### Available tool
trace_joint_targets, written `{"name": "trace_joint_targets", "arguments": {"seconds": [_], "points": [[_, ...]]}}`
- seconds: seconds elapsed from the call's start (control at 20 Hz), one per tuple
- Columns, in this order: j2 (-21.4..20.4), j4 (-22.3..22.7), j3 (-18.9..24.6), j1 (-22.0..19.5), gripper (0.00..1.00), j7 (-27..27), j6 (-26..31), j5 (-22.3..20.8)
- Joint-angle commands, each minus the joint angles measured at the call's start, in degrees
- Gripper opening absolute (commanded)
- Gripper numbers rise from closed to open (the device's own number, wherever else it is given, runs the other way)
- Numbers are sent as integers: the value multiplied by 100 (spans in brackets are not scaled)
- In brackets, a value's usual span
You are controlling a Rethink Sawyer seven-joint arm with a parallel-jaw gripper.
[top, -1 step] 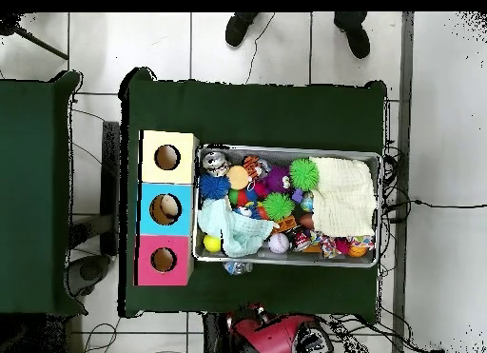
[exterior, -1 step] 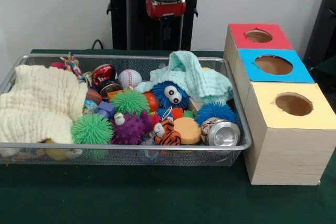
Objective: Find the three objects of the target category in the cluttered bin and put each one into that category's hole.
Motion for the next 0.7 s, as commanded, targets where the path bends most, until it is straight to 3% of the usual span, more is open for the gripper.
{"name": "trace_joint_targets", "arguments": {"seconds": [0.05,0.25,0.4,0.7], "points": [[220,-251,264,-140,0,886,-200,253],[229,-258,276,-143,0,855,-158,228],[121,-277,389,-149,0,688,205,158],[129,-262,349,-121,0,798,120,271]]}}
